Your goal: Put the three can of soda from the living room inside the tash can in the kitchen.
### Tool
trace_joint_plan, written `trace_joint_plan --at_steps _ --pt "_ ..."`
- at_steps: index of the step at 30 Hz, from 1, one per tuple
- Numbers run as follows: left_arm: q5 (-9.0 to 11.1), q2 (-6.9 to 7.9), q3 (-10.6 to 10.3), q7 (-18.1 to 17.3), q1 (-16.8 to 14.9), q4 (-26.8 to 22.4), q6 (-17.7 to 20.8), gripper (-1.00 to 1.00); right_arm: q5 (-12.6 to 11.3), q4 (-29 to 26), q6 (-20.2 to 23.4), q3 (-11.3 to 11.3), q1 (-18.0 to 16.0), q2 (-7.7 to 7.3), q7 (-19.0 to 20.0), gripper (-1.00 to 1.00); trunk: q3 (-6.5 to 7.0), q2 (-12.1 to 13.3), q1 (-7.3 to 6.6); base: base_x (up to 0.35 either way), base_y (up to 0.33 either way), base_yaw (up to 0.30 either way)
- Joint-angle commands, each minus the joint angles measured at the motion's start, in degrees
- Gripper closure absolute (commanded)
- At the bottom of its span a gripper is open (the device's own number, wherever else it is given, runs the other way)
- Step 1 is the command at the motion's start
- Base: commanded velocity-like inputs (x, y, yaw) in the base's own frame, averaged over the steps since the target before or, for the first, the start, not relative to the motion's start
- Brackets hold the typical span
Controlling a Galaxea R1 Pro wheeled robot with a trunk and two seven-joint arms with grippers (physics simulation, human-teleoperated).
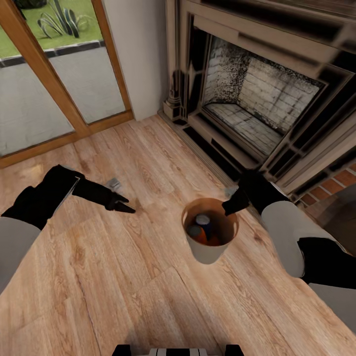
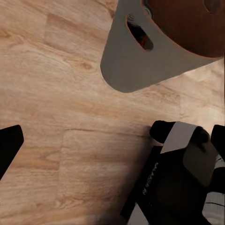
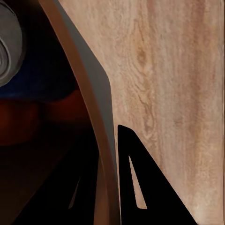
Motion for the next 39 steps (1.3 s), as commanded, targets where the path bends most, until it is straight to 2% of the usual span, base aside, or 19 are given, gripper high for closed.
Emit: trace_joint_plan --at_steps 1,3,5,7,11,16,17,19,24,27,29,34,37,39 --pt "-0.1 0.01 0.3 0.2 0.8 0.0 -1.1 -1.0 -0.7 0.0 0.4 0.0 0.0 -0.31 0.2 1.0 0.01 0.0 -0.01 0.0 0.0 0.0" --pt "0.0 -0.02 1.1 2.8 3.7 0.4 -4.7 -1.0 -0.9 0.1 0.4 -0.2 0.0 -1.84 0.3 1.0 0.01 0.0 -0.01 0.0 0.0 0.0" --pt "0.1 -0.07 1.3 5.0 5.1 1.1 -6.4 -1.0 -0.9 0.1 0.4 -1.2 0.0 -2.41 0.4 1.0 0.01 0.0 -0.01 0.0 0.0 0.0" --pt "0.2 -0.1 1.4 6.9 6.1 2.7 -8.6 -1.0 -0.9 0.2 0.4 -2.8 0.2 -2.91 0.4 1.0 0.01 0.0 -0.01 0.0 0.0 0.0" --pt "0.5 -0.12 1.7 8.0 6.9 6.2 -11.1 -1.0 -0.9 0.3 0.4 -3.9 0.3 -3.64 0.4 1.0 0.01 0.0 -0.01 0.0 0.0 0.0" --pt "2.5 -0.18 6.1 8.4 8.2 11.3 -16.5 -1.0 -1.0 0.3 0.4 -4.6 0.8 -4.31 0.4 1.0 0.01 0.0 -0.01 0.0 0.0 0.0" --pt "2.6 -0.18 6.4 8.4 8.5 11.7 -17.1 -1.0 -1.0 0.3 0.4 -4.9 1.0 -4.34 0.5 1.0 0.01 0.0 -0.01 0.0 0.0 0.0" --pt "2.9 -0.2 7.3 8.4 9.4 12.8 -19.0 -1.0 -1.0 0.3 0.4 -6.6 1.7 -4.41 0.5 1.0 0.01 0.0 -0.01 0.0 0.0 0.0" --pt "3.0 -0.25 7.8 8.5 10.8 13.4 -20.1 -1.0 -1.0 0.2 0.4 -8.1 2.2 -4.67 0.5 1.0 -0.71 -1.6 0.87 0.0 0.0 0.0" --pt "3.0 -0.54 7.9 9.6 11.6 13.5 -20.2 -1.0 -0.9 0.3 0.4 -8.3 2.3 -5.12 0.5 1.0 -1.25 -2.8 1.53 0.0 0.0 0.0" --pt "3.0 -0.85 7.9 12.2 11.9 13.6 -20.0 -1.0 -0.9 0.3 0.4 -8.4 2.5 -5.56 0.5 1.0 -1.61 -3.6 1.97 0.0 0.0 0.0" --pt "3.1 -2.85 8.3 23.5 12.8 13.5 -18.0 -1.0 -1.0 0.2 0.4 -8.5 4.1 -7.18 0.6 1.0 -2.51 -5.6 3.07 0.0 0.0 0.0" --pt "3.2 -3.24 8.7 26.2 13.0 13.3 -17.1 -1.0 -1.0 0.2 0.4 -8.5 4.7 -7.63 0.6 1.0 -3.04 -6.8 3.73 0.0 0.0 0.0" --pt "3.2 -3.31 8.8 26.6 13.0 13.3 -17.0 -1.0 -1.0 0.2 0.4 -8.5 4.8 -7.66 0.6 1.0 -3.4 -7.6 4.17 0.0 0.0 0.0"
